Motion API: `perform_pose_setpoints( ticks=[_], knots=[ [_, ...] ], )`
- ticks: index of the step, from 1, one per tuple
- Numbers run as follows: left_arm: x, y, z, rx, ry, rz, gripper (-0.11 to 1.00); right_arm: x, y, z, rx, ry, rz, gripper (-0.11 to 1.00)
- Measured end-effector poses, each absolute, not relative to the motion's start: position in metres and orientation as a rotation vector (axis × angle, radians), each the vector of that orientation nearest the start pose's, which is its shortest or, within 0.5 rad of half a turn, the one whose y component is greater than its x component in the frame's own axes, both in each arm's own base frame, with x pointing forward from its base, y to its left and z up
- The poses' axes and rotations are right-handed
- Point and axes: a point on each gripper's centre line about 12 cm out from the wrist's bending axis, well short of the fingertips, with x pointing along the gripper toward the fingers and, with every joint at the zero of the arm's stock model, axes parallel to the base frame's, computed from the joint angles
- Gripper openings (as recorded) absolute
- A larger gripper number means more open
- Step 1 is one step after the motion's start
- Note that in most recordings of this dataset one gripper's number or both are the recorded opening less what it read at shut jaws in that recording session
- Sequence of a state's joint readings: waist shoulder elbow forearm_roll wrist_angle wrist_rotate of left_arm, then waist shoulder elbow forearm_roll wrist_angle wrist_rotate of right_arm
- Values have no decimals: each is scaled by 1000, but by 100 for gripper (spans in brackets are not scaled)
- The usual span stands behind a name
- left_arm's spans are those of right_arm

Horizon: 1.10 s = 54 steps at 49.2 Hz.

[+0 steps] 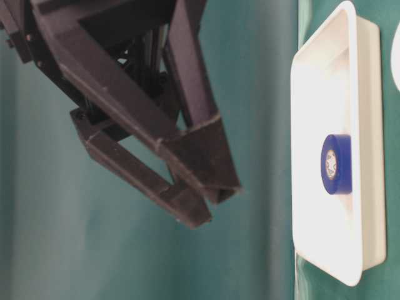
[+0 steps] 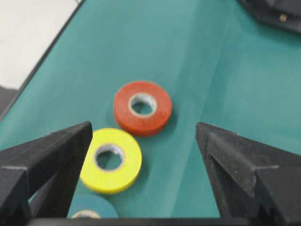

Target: Pick up the tape from a random location and place it into the white case.

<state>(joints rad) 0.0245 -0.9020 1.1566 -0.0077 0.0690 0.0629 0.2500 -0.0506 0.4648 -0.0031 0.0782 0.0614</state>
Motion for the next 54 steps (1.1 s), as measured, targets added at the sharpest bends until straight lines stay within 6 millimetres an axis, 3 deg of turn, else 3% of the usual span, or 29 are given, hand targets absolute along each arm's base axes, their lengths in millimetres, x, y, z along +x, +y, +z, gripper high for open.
perform_pose_setpoints(
  ticks=[35, 54],
  knots=[
    [204, 5, 247, 52, 324, 15, 98, 425, 103, 245, 17, 946, 147, 90],
    [204, 5, 247, 52, 324, 15, 98, 425, 101, 244, 14, 1017, 119, 90]
  ],
)
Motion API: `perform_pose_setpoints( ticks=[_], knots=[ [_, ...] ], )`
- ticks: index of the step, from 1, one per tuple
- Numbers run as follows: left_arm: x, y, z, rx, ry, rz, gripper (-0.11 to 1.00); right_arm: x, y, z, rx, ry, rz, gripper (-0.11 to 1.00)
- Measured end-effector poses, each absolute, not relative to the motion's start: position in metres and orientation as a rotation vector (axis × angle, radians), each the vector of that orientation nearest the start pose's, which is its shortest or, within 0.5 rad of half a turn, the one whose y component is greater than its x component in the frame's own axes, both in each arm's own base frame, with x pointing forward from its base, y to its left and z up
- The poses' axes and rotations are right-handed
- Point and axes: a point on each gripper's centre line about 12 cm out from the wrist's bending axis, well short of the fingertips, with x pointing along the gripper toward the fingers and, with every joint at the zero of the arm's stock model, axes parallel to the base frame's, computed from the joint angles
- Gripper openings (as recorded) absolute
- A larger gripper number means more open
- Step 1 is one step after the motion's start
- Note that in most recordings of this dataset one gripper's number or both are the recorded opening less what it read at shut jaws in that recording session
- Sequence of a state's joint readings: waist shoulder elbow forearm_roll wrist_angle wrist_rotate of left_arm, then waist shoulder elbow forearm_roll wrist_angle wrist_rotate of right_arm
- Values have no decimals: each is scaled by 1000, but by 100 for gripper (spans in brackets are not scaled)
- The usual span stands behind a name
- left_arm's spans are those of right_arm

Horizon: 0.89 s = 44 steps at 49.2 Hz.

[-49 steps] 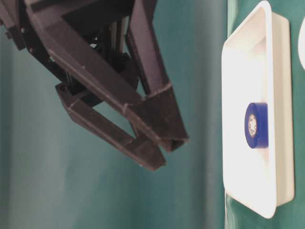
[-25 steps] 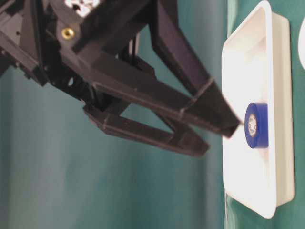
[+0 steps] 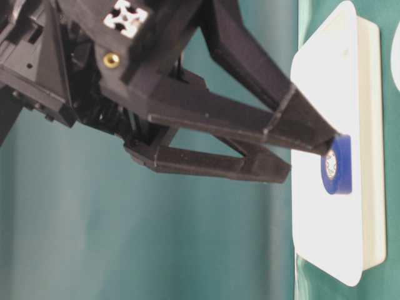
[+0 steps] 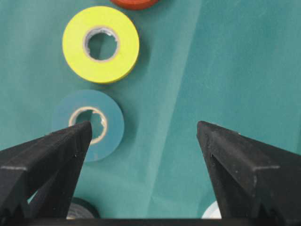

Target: Pick up the tape from a random location and place it into the white case.

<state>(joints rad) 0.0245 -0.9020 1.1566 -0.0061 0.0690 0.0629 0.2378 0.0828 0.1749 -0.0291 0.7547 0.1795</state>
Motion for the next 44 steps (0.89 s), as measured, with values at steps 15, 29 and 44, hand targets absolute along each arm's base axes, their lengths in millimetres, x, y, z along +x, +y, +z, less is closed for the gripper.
perform_pose_setpoints(
  ticks=[15, 29, 44],
  knots=[
    [204, 5, 247, 50, 324, 16, 98, 425, 100, 245, 13, 1020, 117, 90],
    [204, 5, 247, 52, 324, 15, 98, 425, 100, 244, 13, 1022, 117, 90],
    [204, 5, 247, 52, 324, 16, 98, 429, 104, 229, 8, 1049, 118, 90]
  ],
)
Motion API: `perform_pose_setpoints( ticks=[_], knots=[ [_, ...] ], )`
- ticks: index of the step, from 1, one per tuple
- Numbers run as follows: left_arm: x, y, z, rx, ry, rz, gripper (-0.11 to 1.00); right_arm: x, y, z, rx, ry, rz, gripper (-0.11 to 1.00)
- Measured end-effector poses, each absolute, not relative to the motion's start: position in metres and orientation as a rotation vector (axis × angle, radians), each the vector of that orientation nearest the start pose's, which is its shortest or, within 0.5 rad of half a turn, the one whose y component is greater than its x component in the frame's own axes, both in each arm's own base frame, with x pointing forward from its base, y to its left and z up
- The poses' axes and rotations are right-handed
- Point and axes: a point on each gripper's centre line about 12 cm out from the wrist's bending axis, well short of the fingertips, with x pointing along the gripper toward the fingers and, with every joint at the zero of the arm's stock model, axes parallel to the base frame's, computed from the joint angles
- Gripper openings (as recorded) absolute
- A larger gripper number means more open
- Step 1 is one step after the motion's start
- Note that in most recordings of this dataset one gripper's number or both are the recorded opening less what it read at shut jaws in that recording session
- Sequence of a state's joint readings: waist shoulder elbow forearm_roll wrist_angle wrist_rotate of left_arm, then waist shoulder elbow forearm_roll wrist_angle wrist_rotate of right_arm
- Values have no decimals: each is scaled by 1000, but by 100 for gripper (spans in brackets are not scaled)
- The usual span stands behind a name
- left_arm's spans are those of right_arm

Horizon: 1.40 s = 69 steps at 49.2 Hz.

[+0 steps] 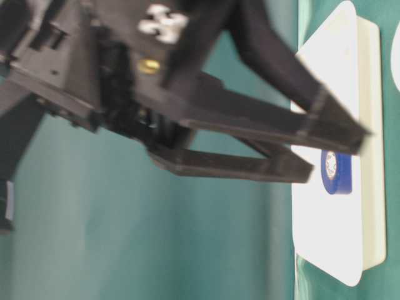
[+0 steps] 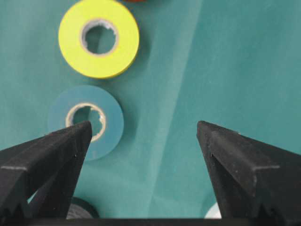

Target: Pick up the tape from a random location and place it into the white case.

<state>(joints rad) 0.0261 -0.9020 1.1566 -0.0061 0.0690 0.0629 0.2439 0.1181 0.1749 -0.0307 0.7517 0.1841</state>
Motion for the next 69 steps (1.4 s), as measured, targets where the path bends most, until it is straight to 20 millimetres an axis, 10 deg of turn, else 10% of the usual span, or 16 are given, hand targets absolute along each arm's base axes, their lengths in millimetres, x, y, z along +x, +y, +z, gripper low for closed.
perform_pose_setpoints(
  ticks=[69],
  knots=[
    [204, 5, 247, 52, 324, 15, 98, 435, 122, 109, 56, 1198, 62, 90]
  ],
)
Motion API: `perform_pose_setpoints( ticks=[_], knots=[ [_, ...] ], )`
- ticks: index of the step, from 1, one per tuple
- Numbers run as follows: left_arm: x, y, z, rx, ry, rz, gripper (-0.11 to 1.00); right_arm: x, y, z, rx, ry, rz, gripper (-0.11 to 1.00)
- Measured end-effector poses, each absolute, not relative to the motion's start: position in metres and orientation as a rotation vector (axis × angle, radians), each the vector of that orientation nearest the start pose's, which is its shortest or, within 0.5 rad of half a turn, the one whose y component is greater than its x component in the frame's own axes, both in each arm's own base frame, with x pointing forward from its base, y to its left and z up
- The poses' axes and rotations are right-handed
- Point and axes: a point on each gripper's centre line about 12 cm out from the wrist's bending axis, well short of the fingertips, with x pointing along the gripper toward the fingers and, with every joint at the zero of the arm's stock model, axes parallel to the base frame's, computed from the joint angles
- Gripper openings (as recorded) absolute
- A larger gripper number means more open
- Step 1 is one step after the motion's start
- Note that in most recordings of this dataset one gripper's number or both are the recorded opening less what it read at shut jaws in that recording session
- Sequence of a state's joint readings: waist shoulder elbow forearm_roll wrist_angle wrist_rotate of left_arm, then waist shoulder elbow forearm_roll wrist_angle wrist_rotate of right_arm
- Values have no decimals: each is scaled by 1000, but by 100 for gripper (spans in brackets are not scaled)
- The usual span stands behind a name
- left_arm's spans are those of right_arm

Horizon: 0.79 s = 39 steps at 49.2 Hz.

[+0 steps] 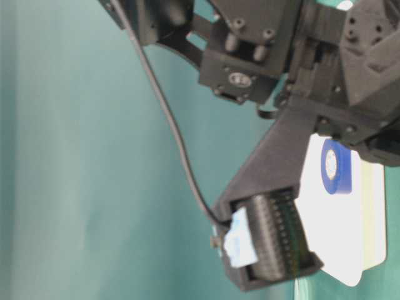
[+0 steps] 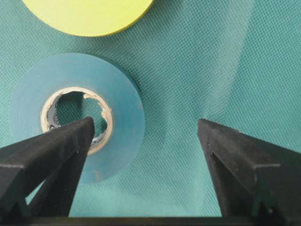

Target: Pick up the tape from a random location and place it into the white case.

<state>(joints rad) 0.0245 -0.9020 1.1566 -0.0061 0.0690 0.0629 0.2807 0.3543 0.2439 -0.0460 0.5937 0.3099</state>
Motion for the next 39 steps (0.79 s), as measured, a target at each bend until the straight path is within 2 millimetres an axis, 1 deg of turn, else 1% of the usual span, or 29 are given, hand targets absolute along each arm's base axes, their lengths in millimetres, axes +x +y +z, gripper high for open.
perform_pose_setpoints(
  ticks=[10, 22, 26, 30, 35, 39],
  knots=[
    [204, 5, 247, 52, 324, 16, 98, 435, 122, 101, 67, 1206, 54, 90],
    [204, 5, 247, 52, 324, 15, 98, 435, 122, 101, 66, 1202, 55, 90],
    [204, 5, 247, 51, 324, 15, 98, 436, 123, 101, 68, 1202, 55, 88],
    [204, 5, 247, 52, 324, 16, 98, 435, 123, 101, 68, 1202, 55, 81],
    [204, 5, 247, 51, 324, 15, 98, 436, 123, 102, 65, 1199, 56, 62],
    [204, 5, 247, 52, 324, 15, 98, 436, 123, 102, 66, 1199, 57, 58]
  ],
)
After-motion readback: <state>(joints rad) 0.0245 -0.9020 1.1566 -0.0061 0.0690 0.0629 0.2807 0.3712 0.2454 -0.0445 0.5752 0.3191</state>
